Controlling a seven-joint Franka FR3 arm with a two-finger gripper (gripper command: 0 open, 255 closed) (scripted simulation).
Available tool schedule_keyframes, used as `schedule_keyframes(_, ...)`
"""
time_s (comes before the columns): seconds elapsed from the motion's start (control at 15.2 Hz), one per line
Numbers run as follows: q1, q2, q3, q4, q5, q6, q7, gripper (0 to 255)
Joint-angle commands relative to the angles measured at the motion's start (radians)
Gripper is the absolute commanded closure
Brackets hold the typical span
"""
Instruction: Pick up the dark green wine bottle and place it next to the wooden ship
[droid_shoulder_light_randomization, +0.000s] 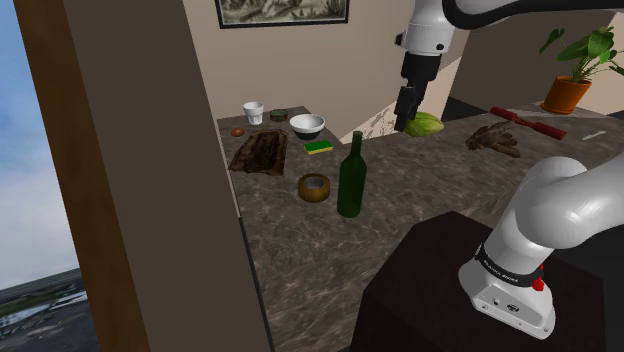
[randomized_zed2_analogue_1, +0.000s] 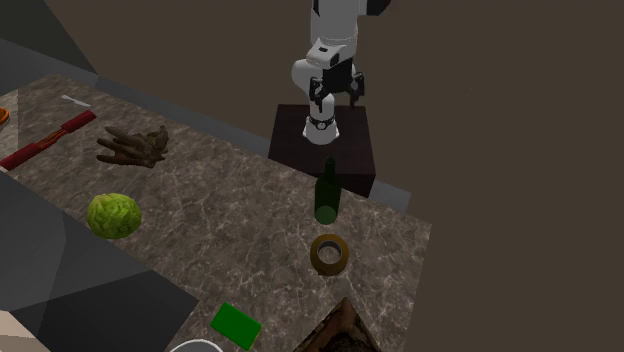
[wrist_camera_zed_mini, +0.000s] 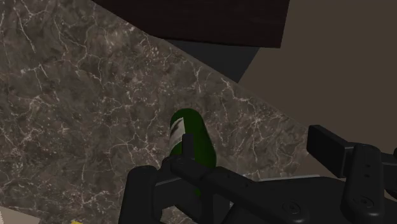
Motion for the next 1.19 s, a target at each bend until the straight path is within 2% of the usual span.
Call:
schedule_keyframes(0.0, 0.0, 0.0, 0.0, 0.0, 0.0, 0.0, 0.0, 0)
schedule_keyframes(0.4, 0.003, 0.236, -0.025, 0.086, -0.019, 0.135, -0.085, 0)
schedule_keyframes(0.79, 0.008, 0.479, -0.042, 0.222, -0.027, 0.228, -0.163, 0)
schedule_keyframes(1.12, 0.009, 0.491, -0.04, 0.179, -0.025, 0.283, -0.164, 0)
